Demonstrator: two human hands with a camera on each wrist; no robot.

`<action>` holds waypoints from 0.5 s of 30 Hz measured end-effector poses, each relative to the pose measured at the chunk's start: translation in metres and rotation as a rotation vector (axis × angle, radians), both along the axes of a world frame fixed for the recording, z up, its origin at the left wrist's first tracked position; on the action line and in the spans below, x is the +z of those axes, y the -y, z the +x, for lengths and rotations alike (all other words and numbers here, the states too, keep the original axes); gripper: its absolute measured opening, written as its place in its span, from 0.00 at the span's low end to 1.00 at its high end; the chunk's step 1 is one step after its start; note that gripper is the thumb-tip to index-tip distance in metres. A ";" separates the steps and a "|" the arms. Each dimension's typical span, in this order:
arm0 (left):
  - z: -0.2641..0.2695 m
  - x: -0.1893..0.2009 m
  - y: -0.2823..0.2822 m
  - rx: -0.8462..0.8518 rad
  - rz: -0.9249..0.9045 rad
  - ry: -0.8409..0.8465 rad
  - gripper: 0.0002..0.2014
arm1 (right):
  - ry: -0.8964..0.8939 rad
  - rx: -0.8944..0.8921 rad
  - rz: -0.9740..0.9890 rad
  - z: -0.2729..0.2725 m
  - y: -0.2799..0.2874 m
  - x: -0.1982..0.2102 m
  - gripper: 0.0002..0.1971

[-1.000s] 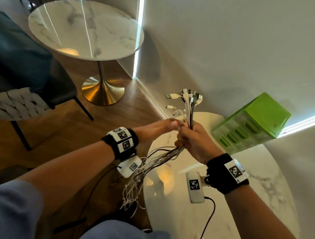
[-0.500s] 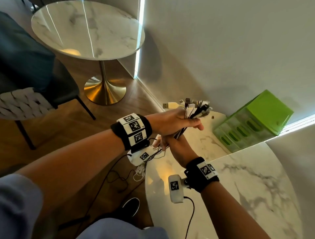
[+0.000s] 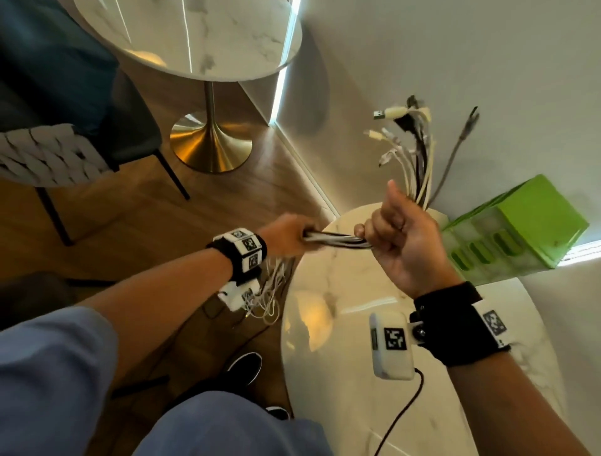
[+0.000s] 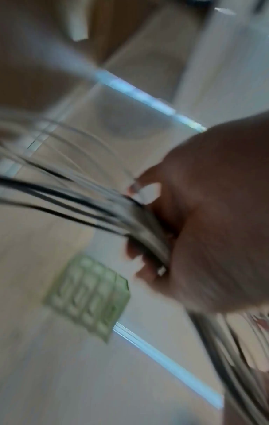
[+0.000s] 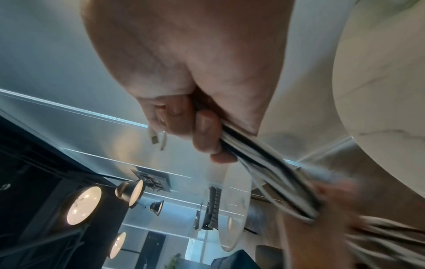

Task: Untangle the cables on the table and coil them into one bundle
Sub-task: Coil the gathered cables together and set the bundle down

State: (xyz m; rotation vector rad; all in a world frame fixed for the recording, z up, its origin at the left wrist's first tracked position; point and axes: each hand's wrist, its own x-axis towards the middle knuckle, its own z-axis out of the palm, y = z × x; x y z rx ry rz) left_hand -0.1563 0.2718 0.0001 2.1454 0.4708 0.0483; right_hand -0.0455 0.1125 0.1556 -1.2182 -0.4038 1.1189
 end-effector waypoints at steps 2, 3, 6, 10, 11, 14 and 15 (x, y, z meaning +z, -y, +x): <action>-0.003 -0.003 -0.033 0.228 0.284 0.166 0.08 | -0.005 -0.021 0.021 -0.007 -0.005 -0.001 0.27; -0.005 -0.003 -0.043 0.310 0.347 0.225 0.09 | -0.010 -0.027 0.035 -0.012 -0.009 -0.001 0.27; -0.013 -0.014 -0.055 0.284 0.174 0.165 0.08 | 0.010 -0.016 0.063 -0.018 -0.020 0.002 0.28; -0.033 -0.021 -0.022 -0.115 -0.289 -0.309 0.06 | 0.070 0.001 0.005 -0.006 -0.020 0.001 0.27; -0.038 -0.025 -0.009 -0.168 -0.324 -0.351 0.06 | 0.086 -0.001 -0.016 -0.004 -0.018 -0.001 0.27; -0.047 -0.040 0.027 -0.194 -0.430 -0.346 0.15 | 0.128 -0.034 -0.089 0.002 -0.010 -0.007 0.26; -0.049 -0.041 0.036 -0.217 -0.430 -0.334 0.20 | 0.130 -0.048 -0.111 0.004 -0.006 -0.008 0.26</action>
